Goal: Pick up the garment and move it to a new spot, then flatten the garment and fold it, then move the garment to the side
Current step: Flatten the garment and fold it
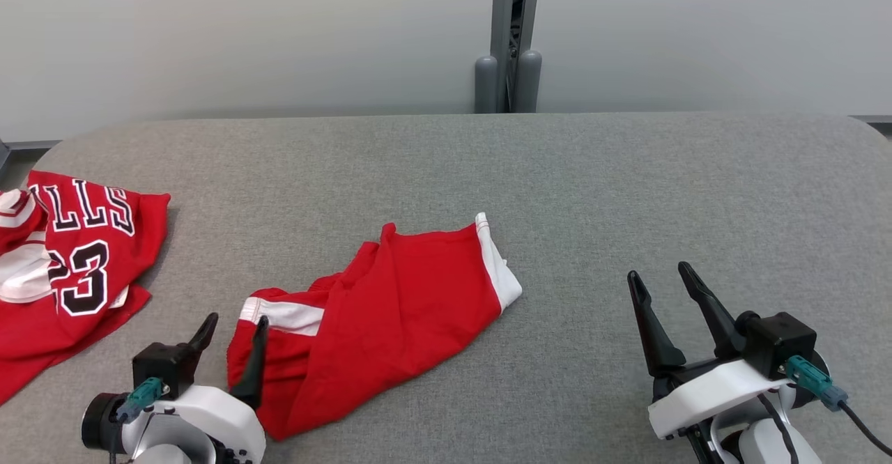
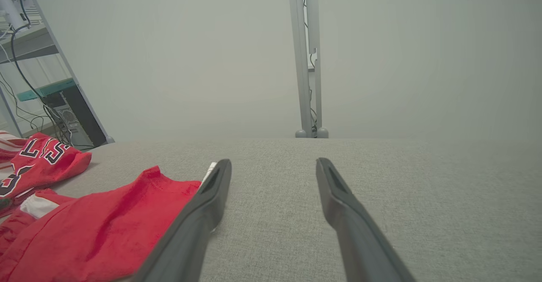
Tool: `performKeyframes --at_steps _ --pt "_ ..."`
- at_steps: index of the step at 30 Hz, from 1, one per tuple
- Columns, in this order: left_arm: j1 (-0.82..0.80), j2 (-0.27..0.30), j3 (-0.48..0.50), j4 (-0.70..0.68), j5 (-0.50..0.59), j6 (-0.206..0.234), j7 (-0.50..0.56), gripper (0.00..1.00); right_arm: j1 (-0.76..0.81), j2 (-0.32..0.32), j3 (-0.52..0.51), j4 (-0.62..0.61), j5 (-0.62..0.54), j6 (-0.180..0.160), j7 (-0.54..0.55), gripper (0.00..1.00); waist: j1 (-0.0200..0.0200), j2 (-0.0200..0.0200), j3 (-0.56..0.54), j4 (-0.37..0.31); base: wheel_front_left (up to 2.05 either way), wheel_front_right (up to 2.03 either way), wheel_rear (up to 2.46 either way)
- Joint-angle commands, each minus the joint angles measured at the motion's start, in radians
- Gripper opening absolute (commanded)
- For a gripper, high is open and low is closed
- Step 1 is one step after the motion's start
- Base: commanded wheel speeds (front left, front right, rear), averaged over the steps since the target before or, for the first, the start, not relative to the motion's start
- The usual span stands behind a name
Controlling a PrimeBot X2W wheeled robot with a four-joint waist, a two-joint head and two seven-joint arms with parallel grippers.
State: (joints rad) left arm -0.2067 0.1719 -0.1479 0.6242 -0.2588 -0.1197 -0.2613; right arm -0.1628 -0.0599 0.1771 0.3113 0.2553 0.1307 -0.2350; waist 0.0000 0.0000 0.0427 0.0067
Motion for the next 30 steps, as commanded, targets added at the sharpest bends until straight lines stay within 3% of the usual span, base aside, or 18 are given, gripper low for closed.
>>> performKeyframes --at_steps 1,8,15,16,17,18,19,20,30 --pt "-0.024 0.007 0.0 0.006 -0.009 -0.004 -0.003 1.0 -0.011 -0.006 0.0 0.001 0.008 0.0 0.003 1.0 0.0 0.0 0.007 -0.009 0.0 0.0 0.0" --pt "-0.099 0.053 -0.049 0.135 -0.043 -0.01 0.003 1.0 -0.026 -0.009 0.008 0.004 0.01 0.0 0.006 1.0 0.0 0.0 0.031 -0.048 0.0 0.0 0.0" --pt "-0.147 0.075 -0.145 0.205 -0.157 -0.01 0.025 1.0 -0.033 -0.011 0.009 0.009 0.009 0.0 0.003 1.0 0.0 0.0 0.04 -0.078 0.0 0.0 0.0" --pt "-0.152 0.082 -0.158 0.211 -0.163 -0.01 0.024 0.68 -0.033 -0.011 0.009 0.009 0.008 0.0 0.003 1.0 0.0 0.0 0.039 -0.08 0.0 0.0 0.0" --pt "-0.159 0.088 -0.164 0.214 -0.167 -0.01 0.02 0.47 -0.033 -0.011 0.007 0.006 0.004 0.0 0.0 1.0 0.0 0.0 0.039 -0.083 0.0 0.0 0.0" --pt "-0.165 0.091 -0.167 0.213 -0.176 -0.01 0.015 0.42 -0.031 -0.01 0.006 0.003 0.002 0.0 -0.003 1.0 0.0 0.0 0.038 -0.084 0.0 0.0 0.0" --pt "-0.166 0.093 -0.172 0.215 -0.18 -0.01 0.013 0.14 -0.029 -0.009 0.005 0.002 0.002 0.0 -0.004 1.0 0.0 0.0 0.037 -0.086 0.0 0.0 0.0" --pt "-0.169 0.098 -0.177 0.217 -0.179 -0.01 0.009 0.0 -0.026 -0.009 0.003 0.002 0.001 0.0 -0.005 1.0 0.0 0.0 0.036 -0.086 0.0 0.0 0.0" --pt "-0.205 0.11 -0.17 0.114 -0.144 0.009 -0.004 0.0 -0.014 -0.007 -0.004 0.007 0.0 0.0 -0.013 1.0 0.0 0.0 0.009 -0.063 0.0 0.0 0.0"
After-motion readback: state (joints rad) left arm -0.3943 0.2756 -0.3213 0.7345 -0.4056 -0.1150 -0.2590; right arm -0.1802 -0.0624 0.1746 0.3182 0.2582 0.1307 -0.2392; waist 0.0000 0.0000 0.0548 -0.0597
